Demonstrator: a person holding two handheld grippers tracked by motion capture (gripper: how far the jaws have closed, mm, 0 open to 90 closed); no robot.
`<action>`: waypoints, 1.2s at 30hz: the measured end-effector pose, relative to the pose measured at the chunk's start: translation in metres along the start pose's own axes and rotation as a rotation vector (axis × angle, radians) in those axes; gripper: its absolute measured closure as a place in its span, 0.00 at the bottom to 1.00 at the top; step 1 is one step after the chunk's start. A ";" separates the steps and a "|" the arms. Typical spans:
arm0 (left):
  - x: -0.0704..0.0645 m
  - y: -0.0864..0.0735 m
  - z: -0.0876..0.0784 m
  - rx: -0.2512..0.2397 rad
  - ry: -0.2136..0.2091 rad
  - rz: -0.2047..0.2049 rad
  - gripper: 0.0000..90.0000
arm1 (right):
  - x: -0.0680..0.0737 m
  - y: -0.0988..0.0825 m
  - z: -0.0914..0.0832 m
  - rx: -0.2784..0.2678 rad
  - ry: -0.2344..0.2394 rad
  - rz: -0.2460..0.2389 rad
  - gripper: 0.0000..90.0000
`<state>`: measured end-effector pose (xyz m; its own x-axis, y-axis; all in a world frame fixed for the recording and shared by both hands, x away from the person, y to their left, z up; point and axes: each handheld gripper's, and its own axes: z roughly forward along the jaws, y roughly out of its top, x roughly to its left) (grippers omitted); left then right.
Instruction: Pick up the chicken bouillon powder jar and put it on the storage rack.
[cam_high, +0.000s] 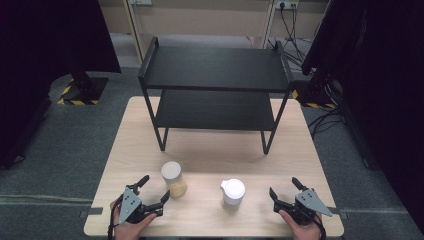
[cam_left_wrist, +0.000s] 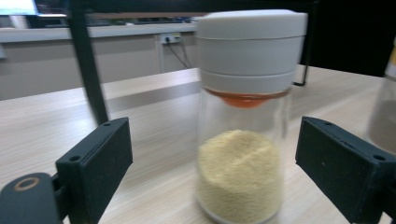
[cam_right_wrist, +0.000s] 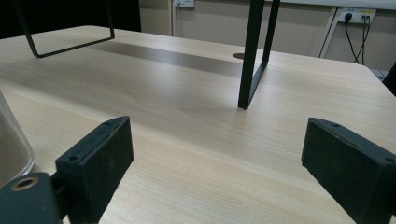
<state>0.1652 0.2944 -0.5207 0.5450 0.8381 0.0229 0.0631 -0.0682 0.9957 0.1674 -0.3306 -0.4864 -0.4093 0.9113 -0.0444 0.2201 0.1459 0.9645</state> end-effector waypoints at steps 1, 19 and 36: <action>0.000 0.000 0.001 -0.002 -0.006 -0.001 0.12 | 0.000 0.000 0.000 0.000 -0.002 0.006 0.10; -0.003 0.014 0.025 -0.042 -0.061 0.006 0.15 | -0.001 0.001 0.001 0.005 0.008 -0.005 0.09; -0.008 0.020 0.038 -0.070 -0.037 0.013 0.27 | -0.001 0.002 0.002 0.008 0.013 -0.005 0.09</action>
<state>0.1942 0.2661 -0.5045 0.5764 0.8165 0.0333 -0.0021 -0.0393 0.9992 0.1704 -0.3304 -0.4851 -0.4215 0.9057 -0.0456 0.2255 0.1533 0.9621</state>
